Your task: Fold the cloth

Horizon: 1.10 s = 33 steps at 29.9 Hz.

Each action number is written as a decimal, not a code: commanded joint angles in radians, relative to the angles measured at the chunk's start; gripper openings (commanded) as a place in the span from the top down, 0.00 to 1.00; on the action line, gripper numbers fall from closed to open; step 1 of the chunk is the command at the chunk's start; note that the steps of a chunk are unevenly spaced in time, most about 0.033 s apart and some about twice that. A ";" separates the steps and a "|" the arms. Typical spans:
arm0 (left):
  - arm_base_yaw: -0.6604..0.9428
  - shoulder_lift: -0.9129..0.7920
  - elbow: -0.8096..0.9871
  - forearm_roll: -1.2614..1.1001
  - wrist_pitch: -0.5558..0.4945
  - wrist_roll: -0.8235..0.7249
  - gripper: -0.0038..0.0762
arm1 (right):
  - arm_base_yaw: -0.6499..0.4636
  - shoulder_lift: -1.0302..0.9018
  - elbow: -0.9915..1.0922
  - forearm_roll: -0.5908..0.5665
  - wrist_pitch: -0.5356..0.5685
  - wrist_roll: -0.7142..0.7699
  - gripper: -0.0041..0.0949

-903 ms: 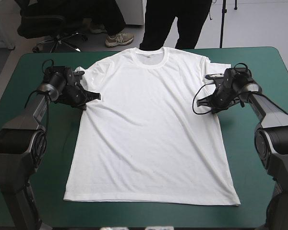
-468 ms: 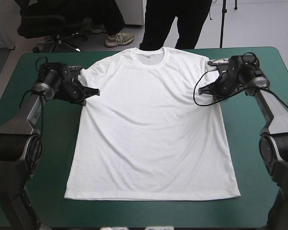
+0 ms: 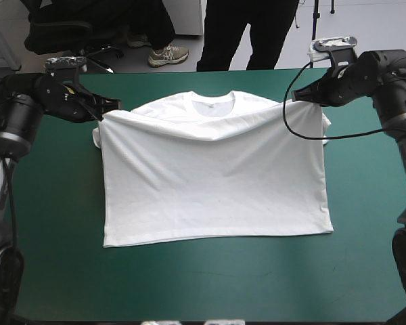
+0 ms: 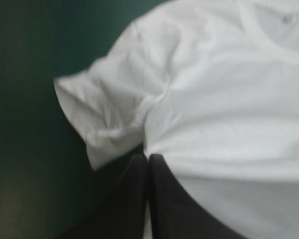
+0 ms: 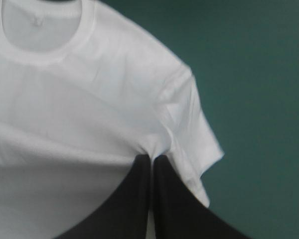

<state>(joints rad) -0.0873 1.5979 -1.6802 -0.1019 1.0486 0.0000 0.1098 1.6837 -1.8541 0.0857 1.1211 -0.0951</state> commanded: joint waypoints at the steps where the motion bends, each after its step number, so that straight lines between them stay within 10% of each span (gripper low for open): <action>1: -0.003 -0.132 -0.032 -0.012 -0.063 0.010 0.97 | -0.008 -0.119 -0.057 0.001 -0.039 -0.011 0.98; 20: -0.003 -0.541 -0.043 -0.142 -0.101 0.061 0.97 | -0.008 -0.451 -0.092 0.086 -0.071 -0.015 0.98; 33: -0.003 -0.462 -0.133 -0.135 -0.226 0.078 0.97 | -0.008 -0.409 -0.092 0.086 -0.173 -0.015 0.98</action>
<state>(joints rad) -0.0873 1.0956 -1.7903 -0.2310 0.9372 0.0784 0.1098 1.2550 -1.9183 0.1666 1.0665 -0.1013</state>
